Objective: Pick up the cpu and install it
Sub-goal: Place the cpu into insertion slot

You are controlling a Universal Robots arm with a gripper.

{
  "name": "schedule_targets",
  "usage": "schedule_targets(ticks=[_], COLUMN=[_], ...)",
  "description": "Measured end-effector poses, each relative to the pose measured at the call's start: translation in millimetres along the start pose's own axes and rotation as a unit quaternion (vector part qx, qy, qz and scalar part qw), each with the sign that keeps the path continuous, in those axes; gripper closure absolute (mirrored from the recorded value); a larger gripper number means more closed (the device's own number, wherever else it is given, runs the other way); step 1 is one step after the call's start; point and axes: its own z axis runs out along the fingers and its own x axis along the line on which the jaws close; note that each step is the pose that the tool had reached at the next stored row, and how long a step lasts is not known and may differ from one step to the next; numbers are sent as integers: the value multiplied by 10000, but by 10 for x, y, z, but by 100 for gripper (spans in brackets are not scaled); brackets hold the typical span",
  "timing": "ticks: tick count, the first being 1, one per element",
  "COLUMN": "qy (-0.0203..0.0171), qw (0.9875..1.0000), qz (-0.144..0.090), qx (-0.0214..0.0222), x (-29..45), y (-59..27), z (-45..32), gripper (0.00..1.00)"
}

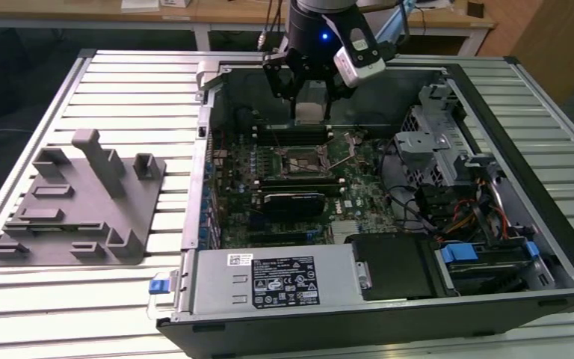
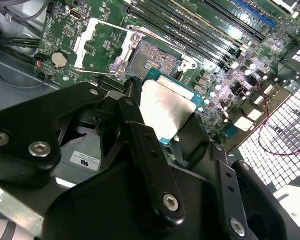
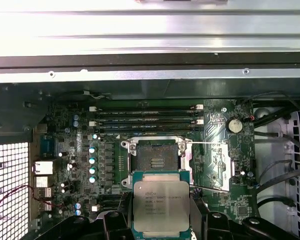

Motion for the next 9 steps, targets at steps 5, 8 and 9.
schedule_targets(ticks=[5,8,9], qy=[-1,-11,-21], qw=[10000,9998,9994], qz=[12,181,351], qx=[0,1,3], x=[0,0,0], y=[0,0,0], z=[1,2,2], gripper=[46,46,46])
